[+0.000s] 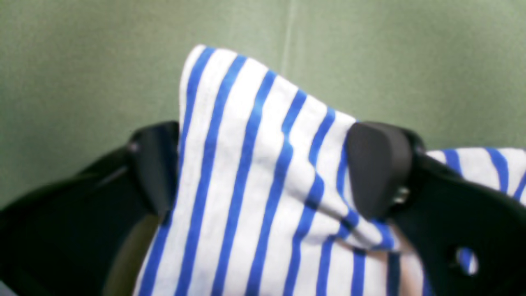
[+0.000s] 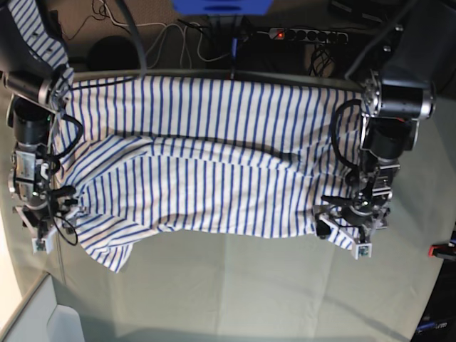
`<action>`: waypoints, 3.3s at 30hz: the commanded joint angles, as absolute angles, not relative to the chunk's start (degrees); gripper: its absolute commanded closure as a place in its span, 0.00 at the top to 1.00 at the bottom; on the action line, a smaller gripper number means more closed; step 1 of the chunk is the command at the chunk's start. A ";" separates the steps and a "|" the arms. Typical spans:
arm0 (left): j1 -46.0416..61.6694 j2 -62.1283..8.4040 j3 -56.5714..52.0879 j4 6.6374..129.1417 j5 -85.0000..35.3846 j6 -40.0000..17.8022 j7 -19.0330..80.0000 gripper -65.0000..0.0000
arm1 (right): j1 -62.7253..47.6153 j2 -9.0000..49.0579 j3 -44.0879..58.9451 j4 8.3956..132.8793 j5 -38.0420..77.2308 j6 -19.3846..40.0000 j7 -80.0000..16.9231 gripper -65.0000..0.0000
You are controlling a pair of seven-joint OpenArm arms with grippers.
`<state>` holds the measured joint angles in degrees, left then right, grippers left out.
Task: Layout the t-shirt on the table in an organized manner, then fold the t-shirt properly
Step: 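Grasp the shirt fabric with both grippers near the hem side, then lift the held hem with both grippers and fold it over the shirt body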
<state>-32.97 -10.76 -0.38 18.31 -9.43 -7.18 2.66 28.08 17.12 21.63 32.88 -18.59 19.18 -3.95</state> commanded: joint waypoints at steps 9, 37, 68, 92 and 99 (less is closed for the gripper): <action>-32.84 -12.09 -0.57 18.68 -9.27 -6.81 2.33 0.48 | 28.53 17.71 21.58 33.80 -17.98 18.24 -2.51 0.60; -32.66 -12.53 -0.66 19.21 -9.36 -6.81 -1.36 0.00 | 29.76 17.19 21.67 24.48 -17.98 17.98 2.51 0.40; -9.89 -11.91 -9.45 59.38 -9.45 -6.73 -1.27 0.00 | 11.82 6.81 42.86 61.41 -17.80 40.00 8.48 0.00; 6.46 -10.68 -15.16 76.53 -9.45 -6.73 -1.27 0.00 | -11.65 6.81 42.24 76.26 -1.36 40.00 8.48 0.00; 12.70 -10.95 -15.43 79.69 -9.45 -6.81 -1.27 0.00 | -15.16 5.49 42.86 76.35 -1.19 40.00 8.48 0.00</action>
<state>13.10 -10.31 -14.96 78.59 -9.23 -7.27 0.30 -14.72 4.84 42.37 75.42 -2.37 39.24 7.03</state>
